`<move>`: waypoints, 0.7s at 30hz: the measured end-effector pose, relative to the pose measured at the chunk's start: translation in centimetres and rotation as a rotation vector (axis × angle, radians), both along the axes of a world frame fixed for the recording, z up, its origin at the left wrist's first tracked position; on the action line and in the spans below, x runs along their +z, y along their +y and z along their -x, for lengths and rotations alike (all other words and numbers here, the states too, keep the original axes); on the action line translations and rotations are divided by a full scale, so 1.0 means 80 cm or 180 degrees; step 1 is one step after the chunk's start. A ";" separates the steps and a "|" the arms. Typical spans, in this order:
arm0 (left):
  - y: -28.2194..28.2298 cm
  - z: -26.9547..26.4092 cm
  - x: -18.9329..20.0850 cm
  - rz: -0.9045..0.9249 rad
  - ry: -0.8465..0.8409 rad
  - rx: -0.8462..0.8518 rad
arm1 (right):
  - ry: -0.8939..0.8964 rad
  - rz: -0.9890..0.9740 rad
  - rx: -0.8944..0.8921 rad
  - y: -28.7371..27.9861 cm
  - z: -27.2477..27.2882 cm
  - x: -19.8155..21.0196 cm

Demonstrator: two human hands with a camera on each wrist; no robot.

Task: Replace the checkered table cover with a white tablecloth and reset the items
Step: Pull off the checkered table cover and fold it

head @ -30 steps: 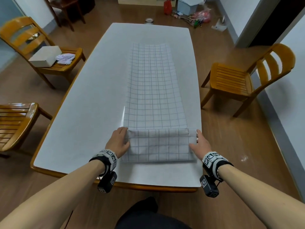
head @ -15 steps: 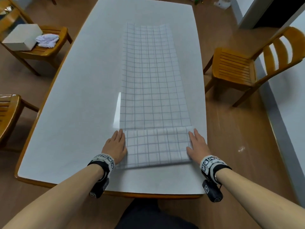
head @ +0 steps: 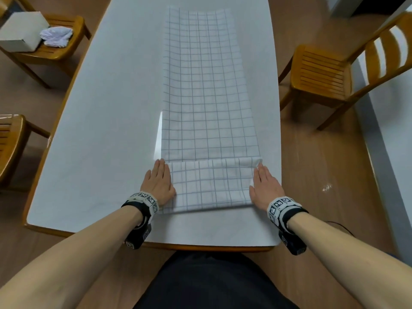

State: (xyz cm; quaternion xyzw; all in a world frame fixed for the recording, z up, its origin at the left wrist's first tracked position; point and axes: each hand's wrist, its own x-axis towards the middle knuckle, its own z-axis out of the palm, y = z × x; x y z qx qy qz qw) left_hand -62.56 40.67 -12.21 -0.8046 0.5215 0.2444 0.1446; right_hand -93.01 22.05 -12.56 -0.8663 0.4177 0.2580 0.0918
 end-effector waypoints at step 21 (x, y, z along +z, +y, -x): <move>0.064 0.097 0.002 -0.0197 -0.0329 -0.0417 | 0.0018 -0.0028 0.0721 0.061 0.042 0.009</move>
